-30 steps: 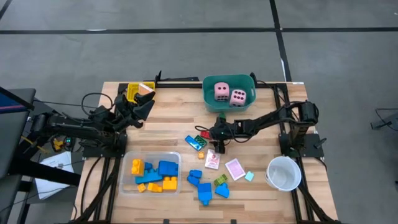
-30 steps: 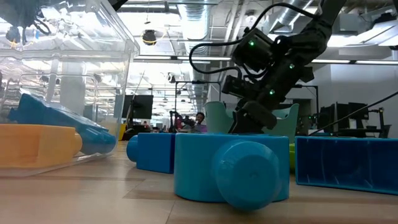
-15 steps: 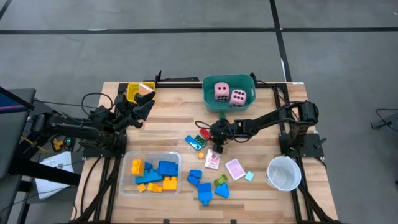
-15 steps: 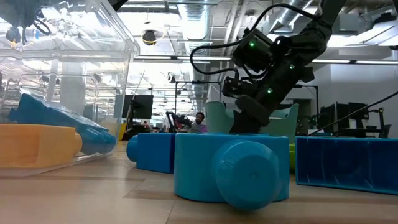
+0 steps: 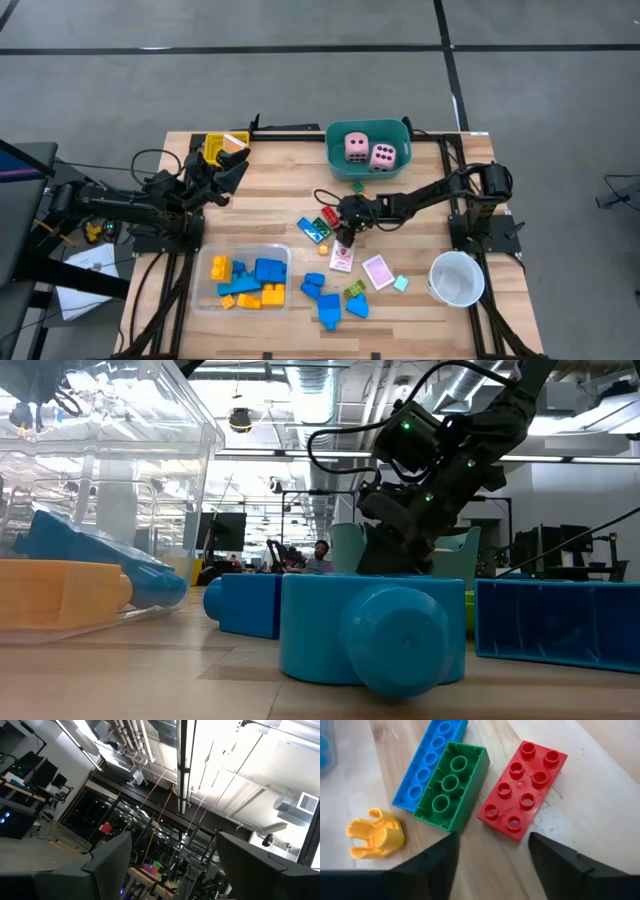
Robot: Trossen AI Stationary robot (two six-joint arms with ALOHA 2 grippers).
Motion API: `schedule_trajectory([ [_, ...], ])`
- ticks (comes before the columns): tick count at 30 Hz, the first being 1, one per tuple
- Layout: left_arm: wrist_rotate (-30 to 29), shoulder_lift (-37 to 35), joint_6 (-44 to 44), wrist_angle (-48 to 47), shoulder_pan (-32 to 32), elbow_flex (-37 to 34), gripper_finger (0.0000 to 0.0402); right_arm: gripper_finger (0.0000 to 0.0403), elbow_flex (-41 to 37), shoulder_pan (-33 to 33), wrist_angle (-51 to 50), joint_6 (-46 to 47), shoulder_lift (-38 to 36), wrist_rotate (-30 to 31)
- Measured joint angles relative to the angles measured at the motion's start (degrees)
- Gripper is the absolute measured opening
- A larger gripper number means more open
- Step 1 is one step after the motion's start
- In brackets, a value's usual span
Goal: Pick & Place Toys
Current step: Put the red game piece into the transparent bin
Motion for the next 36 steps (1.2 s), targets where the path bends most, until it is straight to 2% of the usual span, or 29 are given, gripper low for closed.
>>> schedule_trajectory([
  [3,0.0,0.0,0.0,0.0,0.0,0.0,0.0287,0.027,0.0,-0.2,0.6,3.2,0.0,-0.1],
  [7,0.0,0.0,0.0,-0.4,0.0,0.0,0.0287,0.0288,-0.1,-0.9,1.7,6.2,0.0,0.4],
  [26,1.0,0.0,0.0,-1.8,0.0,0.0,0.0287,0.0291,0.6,-2.8,4.6,5.6,1.7,3.0],
  [32,1.0,0.0,-1.0,-2.0,0.0,0.0,0.0287,0.0291,4.3,-2.1,0.4,4.6,5.2,4.0],
  [36,1.0,0.0,-1.3,-2.5,-0.1,0.0,0.0287,0.0291,6.5,-1.7,-3.8,0.2,5.0,4.6],
])
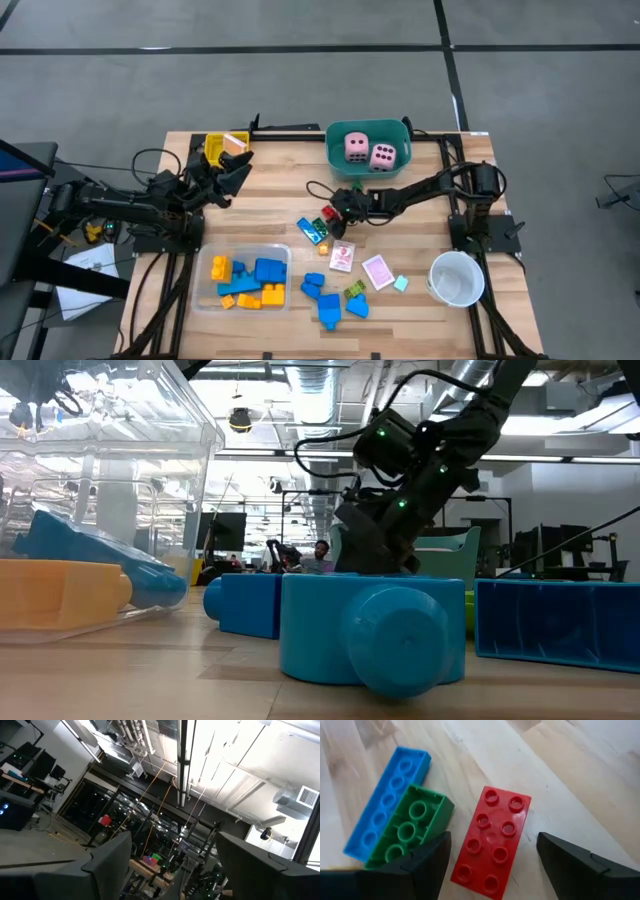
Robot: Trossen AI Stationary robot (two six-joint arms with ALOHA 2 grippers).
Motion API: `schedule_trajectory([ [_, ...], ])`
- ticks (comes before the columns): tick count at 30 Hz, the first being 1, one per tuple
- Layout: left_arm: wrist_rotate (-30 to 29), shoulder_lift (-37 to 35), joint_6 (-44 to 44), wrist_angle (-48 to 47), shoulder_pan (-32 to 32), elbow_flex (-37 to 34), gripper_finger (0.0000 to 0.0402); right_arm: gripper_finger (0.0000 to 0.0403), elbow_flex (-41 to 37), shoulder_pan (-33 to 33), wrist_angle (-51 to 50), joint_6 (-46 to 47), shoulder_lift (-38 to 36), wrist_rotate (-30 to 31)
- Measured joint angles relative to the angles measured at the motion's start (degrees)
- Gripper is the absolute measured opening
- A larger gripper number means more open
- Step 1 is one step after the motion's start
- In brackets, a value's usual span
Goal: Pick & Place Toys
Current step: Put the red game piece into the transparent bin
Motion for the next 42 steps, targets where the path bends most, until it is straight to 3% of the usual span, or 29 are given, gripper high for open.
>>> schedule_trajectory([
  [7,0.0,0.0,-0.2,-0.4,0.0,0.0,0.0287,0.0291,4.1,0.2,-10.0,-5.5,0.0,3.6],
  [16,0.0,0.0,-0.2,-0.5,0.0,0.0,0.0287,0.0273,4.8,1.1,-12.1,-5.5,0.6,5.2],
  [21,0.0,0.0,-0.2,-0.5,-0.6,0.0,0.0287,0.0228,4.7,2.1,-11.8,-5.1,0.6,5.5],
  [28,0.0,0.0,-0.2,-0.5,-2.4,0.0,0.0287,0.0132,4.6,3.1,-12.3,-4.6,-0.1,5.2],
  [37,-0.1,0.0,-0.2,-1.1,-5.2,0.0,0.0287,0.0139,4.4,3.4,-12.8,-4.8,-6.1,4.7],
  [42,-2.1,0.5,-0.2,-1.7,-6.9,0.0,0.0281,0.0164,4.4,4.3,-12.1,-7.1,-12.4,9.1],
])
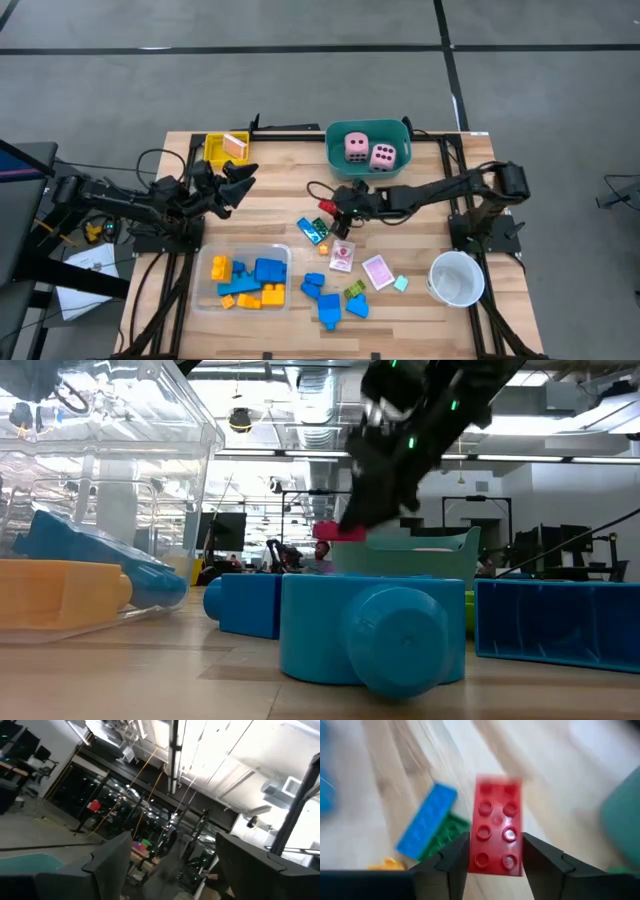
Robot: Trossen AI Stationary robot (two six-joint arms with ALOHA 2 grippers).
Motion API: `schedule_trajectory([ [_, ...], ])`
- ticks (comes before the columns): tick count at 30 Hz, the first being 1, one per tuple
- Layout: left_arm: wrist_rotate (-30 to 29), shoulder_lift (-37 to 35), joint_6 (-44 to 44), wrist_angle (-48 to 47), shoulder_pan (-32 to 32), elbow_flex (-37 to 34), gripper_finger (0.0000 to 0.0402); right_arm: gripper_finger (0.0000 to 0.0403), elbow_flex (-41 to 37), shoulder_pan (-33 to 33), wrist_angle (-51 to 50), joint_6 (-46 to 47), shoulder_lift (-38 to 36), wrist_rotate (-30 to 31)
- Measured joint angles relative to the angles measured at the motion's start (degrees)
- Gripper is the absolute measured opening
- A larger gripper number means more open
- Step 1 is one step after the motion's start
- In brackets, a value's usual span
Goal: Pick & Place Toys
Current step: Put the red game piece into the transparent bin
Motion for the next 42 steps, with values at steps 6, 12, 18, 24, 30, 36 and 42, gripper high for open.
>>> schedule_trajectory([
  [6,-5.5,3.7,-5.1,-1.7,-0.6,0.0,0.0261,0.0121,0.1,1.2,0.3,-4.5,-7.7,4.8],
  [12,-6.9,10.2,-11.6,-3.3,-0.6,0.0,0.0253,0.007,0.1,1.3,-0.2,-7.5,-12.8,8.6],
  [18,-6.9,13.9,-15.0,-3.0,-0.6,0.0,0.0255,0.0056,0.1,1.2,-1.2,-7.3,-13.5,9.0],
  [24,-6.9,14.1,-13.0,0.4,-0.6,0.0,0.0255,0.0056,0.4,0.3,-4.2,2.7,-11.9,9.0],
  [30,-7.0,13.9,-11.0,4.1,-0.6,0.0,0.0254,0.0068,0.2,-2.7,-8.5,20.1,-7.9,1.3],
  [36,-6.9,13.9,-10.0,5.0,-0.6,0.1,0.0253,0.0154,0.2,-6.3,-7.1,30.8,-1.3,-11.8],
  [42,-6.9,13.9,-10.0,5.5,-0.6,0.1,0.0255,0.0252,0.2,-8.0,-7.3,33.7,2.2,-12.2],
])
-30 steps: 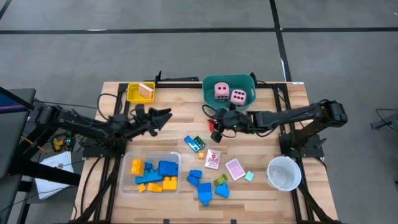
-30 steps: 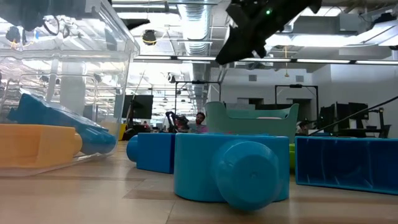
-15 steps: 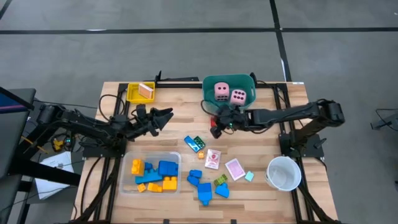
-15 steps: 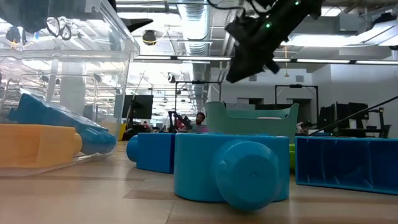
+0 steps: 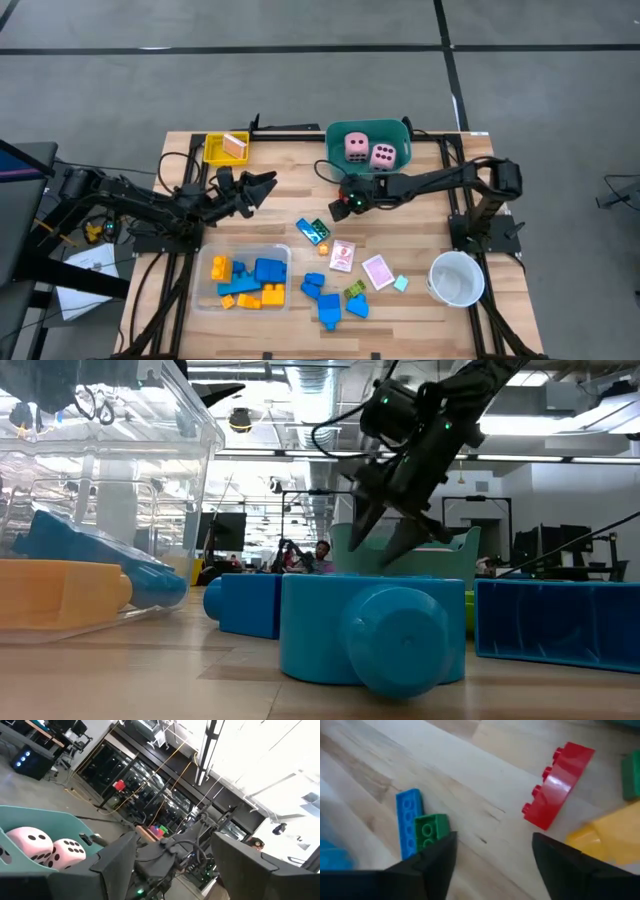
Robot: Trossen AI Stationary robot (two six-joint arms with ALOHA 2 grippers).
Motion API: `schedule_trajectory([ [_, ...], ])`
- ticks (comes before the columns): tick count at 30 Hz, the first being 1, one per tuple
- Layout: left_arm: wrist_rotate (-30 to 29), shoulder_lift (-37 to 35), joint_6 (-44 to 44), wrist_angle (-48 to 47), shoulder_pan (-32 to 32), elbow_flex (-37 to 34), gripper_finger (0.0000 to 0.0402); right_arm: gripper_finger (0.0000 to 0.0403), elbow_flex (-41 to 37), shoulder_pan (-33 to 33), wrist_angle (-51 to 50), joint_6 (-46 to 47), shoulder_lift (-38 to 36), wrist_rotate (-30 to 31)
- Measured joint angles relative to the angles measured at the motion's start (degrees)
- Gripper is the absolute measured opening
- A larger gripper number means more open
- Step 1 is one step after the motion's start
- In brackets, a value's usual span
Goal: Pick & Place Toys
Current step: Put the red game piece into the transparent bin
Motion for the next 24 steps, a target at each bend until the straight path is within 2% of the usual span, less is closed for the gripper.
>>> schedule_trajectory([
  [3,0.0,0.0,0.0,0.0,0.0,0.0,0.0254,0.0264,0.0,-1.0,-0.3,0.0,1.4,0.1],
  [10,0.1,0.0,-0.2,0.4,0.0,0.0,0.0253,0.0264,2.0,-1.9,-2.5,0.0,3.5,0.3],
  [24,0.5,0.0,-0.2,1.4,0.0,0.0,0.0253,0.0263,2.0,-3.1,-5.6,0.2,5.1,6.1],
])
